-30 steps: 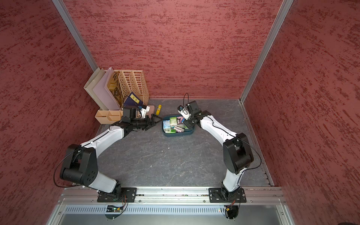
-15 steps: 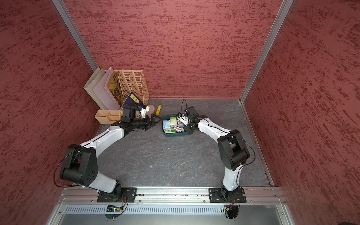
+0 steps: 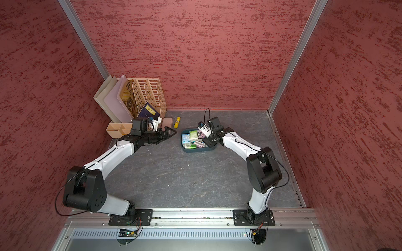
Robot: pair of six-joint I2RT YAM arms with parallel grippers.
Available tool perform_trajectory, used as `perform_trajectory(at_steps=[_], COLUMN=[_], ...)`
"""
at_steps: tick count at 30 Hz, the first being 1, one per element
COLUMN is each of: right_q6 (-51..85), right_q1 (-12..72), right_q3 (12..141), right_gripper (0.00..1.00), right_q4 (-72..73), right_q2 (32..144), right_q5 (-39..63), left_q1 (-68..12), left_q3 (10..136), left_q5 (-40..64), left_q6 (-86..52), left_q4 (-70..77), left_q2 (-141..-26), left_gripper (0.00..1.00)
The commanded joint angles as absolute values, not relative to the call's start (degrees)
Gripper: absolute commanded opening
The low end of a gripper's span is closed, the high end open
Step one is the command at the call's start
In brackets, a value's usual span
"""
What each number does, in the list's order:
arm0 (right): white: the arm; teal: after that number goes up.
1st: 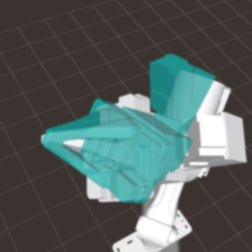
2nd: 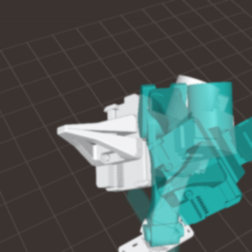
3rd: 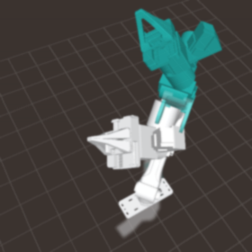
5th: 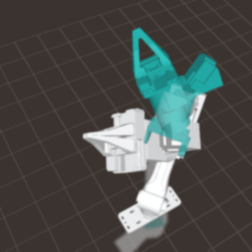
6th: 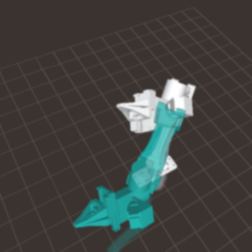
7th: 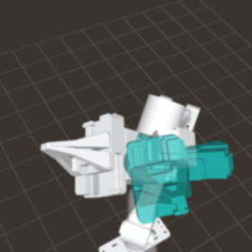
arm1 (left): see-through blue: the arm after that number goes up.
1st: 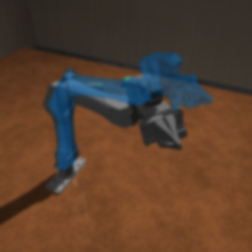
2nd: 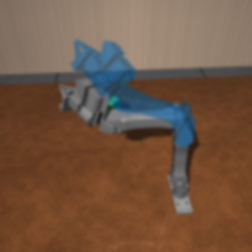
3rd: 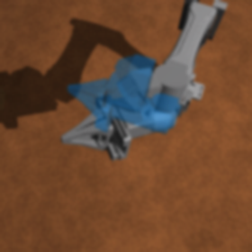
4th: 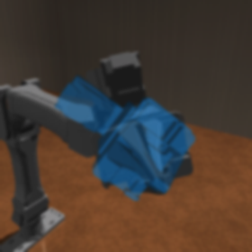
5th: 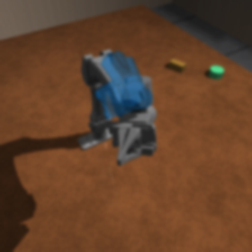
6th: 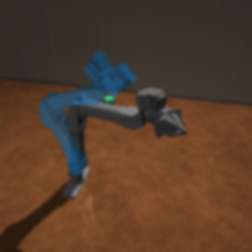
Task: Put the pocket tissues into the storage box
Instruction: Place the pocket tissues in the storage box, then reset both arms
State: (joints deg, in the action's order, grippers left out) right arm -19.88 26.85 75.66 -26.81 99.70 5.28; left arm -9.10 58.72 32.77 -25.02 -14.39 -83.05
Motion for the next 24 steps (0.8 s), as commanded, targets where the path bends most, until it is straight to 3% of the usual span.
perform_trajectory(at_steps=[1,9,16,24], right_q6=[-11.62,-1.72,2.81,2.71], right_q1=[25.44,22.27,17.91,12.22], right_q3=[75.28,67.35,56.40,50.45], right_gripper=[0.71,0.98,0.99,0.98], right_q4=[-20.22,-13.39,-6.84,-2.00], right_q2=[92.82,81.61,75.79,74.01], right_q5=[9.02,1.99,-9.44,-11.62], left_q1=[-6.39,-0.70,2.16,2.90], left_q3=[59.68,47.28,24.51,14.60], left_q5=[23.84,5.38,-2.33,-3.17], left_q6=[-21.22,-13.97,-9.88,-5.59], left_q4=[-16.11,-7.61,16.32,43.89], left_q2=[-79.33,-66.67,-56.60,-68.94], left_gripper=[1.00,1.00,1.00,1.00])
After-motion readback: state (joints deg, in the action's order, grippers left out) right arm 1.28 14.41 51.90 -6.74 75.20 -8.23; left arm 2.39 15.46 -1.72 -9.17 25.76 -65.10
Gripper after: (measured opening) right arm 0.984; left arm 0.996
